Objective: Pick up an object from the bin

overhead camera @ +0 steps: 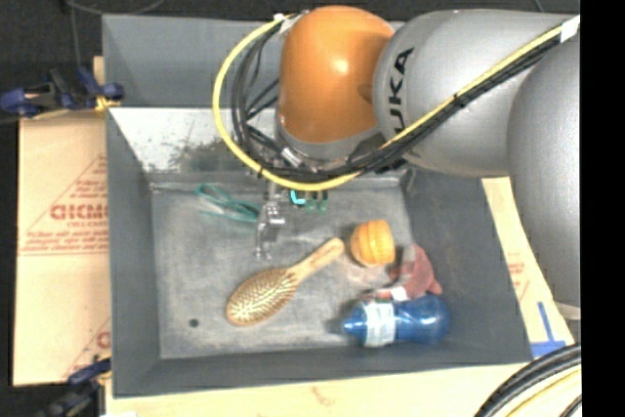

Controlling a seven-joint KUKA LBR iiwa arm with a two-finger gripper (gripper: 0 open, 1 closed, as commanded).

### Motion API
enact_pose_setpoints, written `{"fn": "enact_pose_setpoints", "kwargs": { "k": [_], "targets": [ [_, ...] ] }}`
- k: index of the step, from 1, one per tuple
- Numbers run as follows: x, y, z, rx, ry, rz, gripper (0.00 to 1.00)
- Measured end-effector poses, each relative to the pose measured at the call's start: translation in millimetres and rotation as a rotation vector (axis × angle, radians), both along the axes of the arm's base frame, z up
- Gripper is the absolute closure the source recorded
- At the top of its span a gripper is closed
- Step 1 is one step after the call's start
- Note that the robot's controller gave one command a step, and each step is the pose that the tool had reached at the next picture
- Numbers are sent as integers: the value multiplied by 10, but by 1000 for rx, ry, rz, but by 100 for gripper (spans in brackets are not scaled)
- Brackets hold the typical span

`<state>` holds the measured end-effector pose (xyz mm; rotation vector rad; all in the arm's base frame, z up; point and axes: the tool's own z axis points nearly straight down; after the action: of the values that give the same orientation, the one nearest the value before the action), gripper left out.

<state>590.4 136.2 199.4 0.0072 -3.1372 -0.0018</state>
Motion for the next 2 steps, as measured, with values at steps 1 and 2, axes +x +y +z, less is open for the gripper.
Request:
{"fn": "enact_pose_setpoints", "kwargs": {
  "k": [1,2],
  "targets": [
    [15,-5,51,1,-8,-3,0],
    [228,-37,-366,0,-18,37,0]
  ]
}}
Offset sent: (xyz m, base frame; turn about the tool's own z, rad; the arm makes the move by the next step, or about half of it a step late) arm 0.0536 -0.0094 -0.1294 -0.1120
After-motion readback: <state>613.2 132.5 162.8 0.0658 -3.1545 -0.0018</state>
